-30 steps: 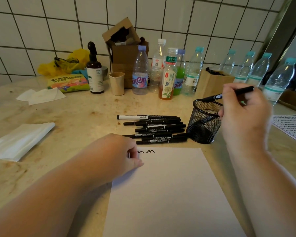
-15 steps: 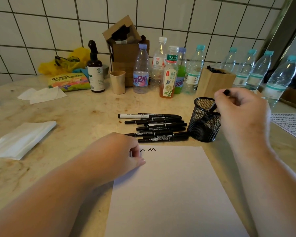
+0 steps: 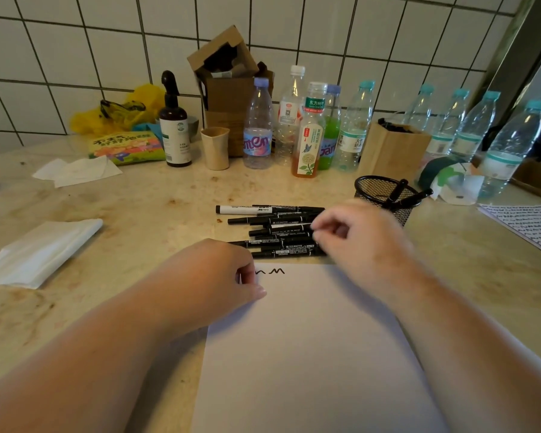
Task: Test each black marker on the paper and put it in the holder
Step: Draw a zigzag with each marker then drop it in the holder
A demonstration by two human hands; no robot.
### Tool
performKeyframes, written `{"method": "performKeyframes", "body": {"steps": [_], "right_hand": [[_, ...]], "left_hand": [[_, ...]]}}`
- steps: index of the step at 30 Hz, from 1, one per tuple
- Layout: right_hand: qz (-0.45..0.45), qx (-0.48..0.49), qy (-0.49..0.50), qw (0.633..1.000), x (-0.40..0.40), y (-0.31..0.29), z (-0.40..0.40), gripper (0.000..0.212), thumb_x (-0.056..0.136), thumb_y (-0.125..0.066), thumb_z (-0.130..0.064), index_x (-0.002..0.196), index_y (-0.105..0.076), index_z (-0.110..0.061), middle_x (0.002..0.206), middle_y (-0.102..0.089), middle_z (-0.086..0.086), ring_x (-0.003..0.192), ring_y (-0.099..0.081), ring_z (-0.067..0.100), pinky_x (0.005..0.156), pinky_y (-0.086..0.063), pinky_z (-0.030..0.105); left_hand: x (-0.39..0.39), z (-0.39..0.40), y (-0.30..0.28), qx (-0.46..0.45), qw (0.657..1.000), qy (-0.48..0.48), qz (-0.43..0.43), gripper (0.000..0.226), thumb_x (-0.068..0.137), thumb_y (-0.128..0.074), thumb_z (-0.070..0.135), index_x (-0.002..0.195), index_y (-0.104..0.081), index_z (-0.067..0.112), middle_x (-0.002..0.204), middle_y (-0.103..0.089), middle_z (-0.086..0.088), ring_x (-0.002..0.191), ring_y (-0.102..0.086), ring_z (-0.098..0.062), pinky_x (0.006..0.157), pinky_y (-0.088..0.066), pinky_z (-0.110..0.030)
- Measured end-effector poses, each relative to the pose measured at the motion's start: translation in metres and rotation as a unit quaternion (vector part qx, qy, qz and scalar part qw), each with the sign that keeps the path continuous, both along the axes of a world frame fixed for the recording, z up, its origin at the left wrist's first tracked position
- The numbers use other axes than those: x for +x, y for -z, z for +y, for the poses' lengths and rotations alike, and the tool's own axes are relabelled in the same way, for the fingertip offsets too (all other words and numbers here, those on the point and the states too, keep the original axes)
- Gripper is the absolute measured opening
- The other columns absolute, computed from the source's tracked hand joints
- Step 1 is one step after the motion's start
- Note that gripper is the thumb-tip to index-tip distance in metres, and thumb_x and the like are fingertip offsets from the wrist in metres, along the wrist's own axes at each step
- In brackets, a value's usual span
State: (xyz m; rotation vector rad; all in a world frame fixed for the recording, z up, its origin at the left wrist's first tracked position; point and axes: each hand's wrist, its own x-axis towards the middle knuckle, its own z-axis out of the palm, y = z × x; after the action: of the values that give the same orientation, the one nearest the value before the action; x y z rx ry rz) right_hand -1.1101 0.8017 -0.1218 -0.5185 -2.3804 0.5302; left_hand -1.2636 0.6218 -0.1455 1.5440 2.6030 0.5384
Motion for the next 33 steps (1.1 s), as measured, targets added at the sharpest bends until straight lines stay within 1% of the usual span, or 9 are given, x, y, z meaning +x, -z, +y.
{"method": "performKeyframes", "body": {"steps": [3,6,8,13,18,22,24,29,33], "right_hand": [[-0.127,0.018,-0.015,0.992,-0.006,0.009,-0.001,0.01,0.09,-0.076,-0.019,0.097,-0.076,-0.027,0.102,-0.061,-0.011,0.093,-0.055,0.007,0.08,-0.036,0.017],[-0.146,0.02,-0.006,0.989,-0.007,0.013,0.001,0.013,0.091,-0.076,-0.022,0.102,-0.074,-0.028,0.105,-0.06,-0.011,0.1,-0.053,0.009,0.086,-0.038,0.022],[-0.146,0.015,0.002,0.989,-0.008,0.015,0.001,0.012,0.091,-0.077,-0.024,0.102,-0.074,-0.028,0.102,-0.059,-0.011,0.099,-0.055,0.01,0.086,-0.042,0.023],[-0.163,0.014,0.015,0.986,-0.008,0.014,0.004,0.006,0.091,-0.077,-0.025,0.097,-0.076,-0.026,0.097,-0.055,-0.009,0.097,-0.054,0.013,0.083,-0.041,0.025],[-0.053,-0.102,-0.019,0.993,-0.008,0.007,0.0,0.015,0.093,-0.074,-0.021,0.088,-0.065,-0.031,0.078,-0.059,-0.013,0.069,-0.055,-0.009,0.062,-0.039,0.008],[0.003,-0.29,-0.128,0.948,-0.01,0.003,-0.009,0.017,0.093,-0.074,-0.013,0.1,-0.069,-0.028,0.079,-0.07,-0.008,0.069,-0.062,0.0,0.065,-0.049,0.018],[0.04,-0.36,-0.174,0.916,-0.009,0.002,-0.013,0.019,0.09,-0.074,-0.008,0.098,-0.073,-0.025,0.076,-0.073,-0.008,0.071,-0.067,0.004,0.065,-0.053,0.019],[0.092,-0.487,-0.27,0.825,-0.007,-0.005,-0.024,0.01,0.073,-0.081,-0.021,0.082,-0.081,-0.023,0.079,-0.076,0.008,0.073,-0.074,0.017,0.068,-0.059,0.024],[0.092,-0.482,-0.287,0.823,-0.006,-0.007,-0.027,0.014,0.073,-0.08,-0.025,0.086,-0.081,-0.022,0.074,-0.075,0.011,0.073,-0.074,0.023,0.071,-0.06,0.031]], "left_hand": [[0.0,-0.001,-0.001,0.006,1.0,-0.002,0.002,0.023,0.072,-0.065,0.062,0.07,-0.06,0.039,0.076,-0.05,0.05,0.062,-0.054,0.011,0.047,-0.032,-0.017],[0.0,-0.002,-0.002,0.012,1.0,0.005,0.005,0.024,0.072,-0.065,0.062,0.068,-0.06,0.038,0.068,-0.057,0.038,0.06,-0.054,0.01,0.046,-0.032,-0.018],[0.001,-0.003,-0.002,0.015,1.0,0.007,0.005,0.025,0.072,-0.066,0.062,0.068,-0.06,0.038,0.068,-0.059,0.034,0.062,-0.055,0.01,0.046,-0.032,-0.017],[0.001,-0.001,-0.003,0.011,1.0,0.004,0.002,0.025,0.071,-0.065,0.063,0.069,-0.06,0.038,0.076,-0.05,0.051,0.07,-0.051,0.019,0.045,-0.031,-0.018],[0.002,-0.003,-0.004,0.015,0.999,-0.027,0.023,0.027,0.075,-0.063,0.065,0.069,-0.061,0.039,0.059,-0.059,0.023,0.052,-0.053,0.004,0.043,-0.031,-0.015],[0.0,-0.001,-0.008,0.067,0.997,-0.034,-0.028,0.023,0.094,-0.053,0.045,0.075,-0.062,0.035,0.065,-0.065,0.019,0.056,-0.058,0.001,0.043,-0.035,-0.013],[0.001,0.001,-0.012,0.108,0.989,-0.033,-0.1,0.026,0.099,-0.049,0.034,0.078,-0.064,0.036,0.075,-0.066,0.03,0.064,-0.059,0.002,0.045,-0.042,-0.01],[0.01,-0.005,-0.023,0.209,0.962,0.012,-0.175,0.017,0.096,-0.053,0.041,0.092,-0.07,0.043,0.082,-0.071,0.016,0.068,-0.062,-0.004,0.068,-0.053,-0.034],[0.019,-0.007,-0.03,0.177,0.969,0.063,-0.16,0.01,0.091,-0.059,0.041,0.088,-0.067,0.045,0.081,-0.067,0.028,0.074,-0.061,0.006,0.06,-0.045,-0.01]]}}
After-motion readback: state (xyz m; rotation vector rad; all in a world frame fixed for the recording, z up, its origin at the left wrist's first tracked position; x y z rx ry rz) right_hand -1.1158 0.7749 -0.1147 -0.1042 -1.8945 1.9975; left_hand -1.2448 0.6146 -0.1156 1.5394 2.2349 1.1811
